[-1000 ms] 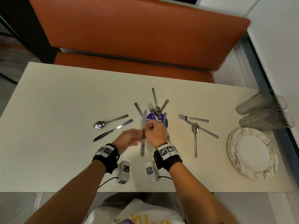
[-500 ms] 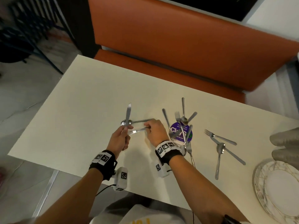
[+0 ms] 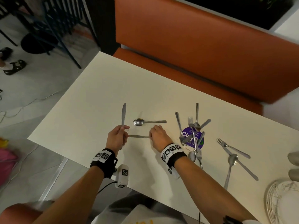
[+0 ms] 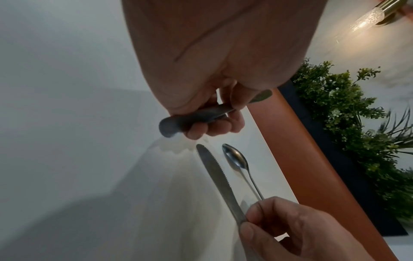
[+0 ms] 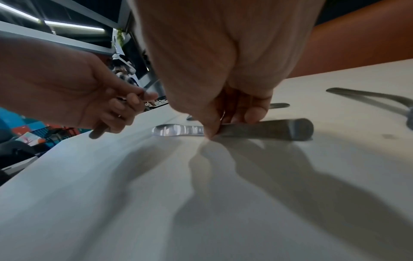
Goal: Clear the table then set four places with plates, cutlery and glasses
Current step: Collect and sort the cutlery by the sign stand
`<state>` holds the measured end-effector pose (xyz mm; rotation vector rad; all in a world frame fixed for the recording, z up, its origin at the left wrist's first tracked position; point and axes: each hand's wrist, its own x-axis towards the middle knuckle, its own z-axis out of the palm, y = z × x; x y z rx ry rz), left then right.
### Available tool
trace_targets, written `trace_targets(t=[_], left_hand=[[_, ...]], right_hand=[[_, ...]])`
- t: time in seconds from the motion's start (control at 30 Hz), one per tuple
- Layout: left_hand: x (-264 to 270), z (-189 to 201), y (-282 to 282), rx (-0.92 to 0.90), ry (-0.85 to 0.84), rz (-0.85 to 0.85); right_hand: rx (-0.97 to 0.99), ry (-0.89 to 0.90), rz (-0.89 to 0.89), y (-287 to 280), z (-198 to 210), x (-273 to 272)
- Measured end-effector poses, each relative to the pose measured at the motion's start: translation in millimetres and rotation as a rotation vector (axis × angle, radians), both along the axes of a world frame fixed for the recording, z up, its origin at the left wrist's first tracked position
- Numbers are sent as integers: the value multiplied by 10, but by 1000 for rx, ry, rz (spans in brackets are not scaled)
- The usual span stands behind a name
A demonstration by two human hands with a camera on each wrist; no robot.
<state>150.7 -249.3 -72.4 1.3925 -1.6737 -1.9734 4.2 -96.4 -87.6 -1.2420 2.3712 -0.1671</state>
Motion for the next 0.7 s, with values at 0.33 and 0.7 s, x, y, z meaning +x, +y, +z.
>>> trace_targets(t=[0.33, 0.7], left_hand=[[-340, 90, 455, 42, -60, -103], [-619, 225, 1090, -111, -72, -364]], right_hand=[[-394, -198, -570, 466, 231, 234], [-552, -273, -691, 599, 475, 382]])
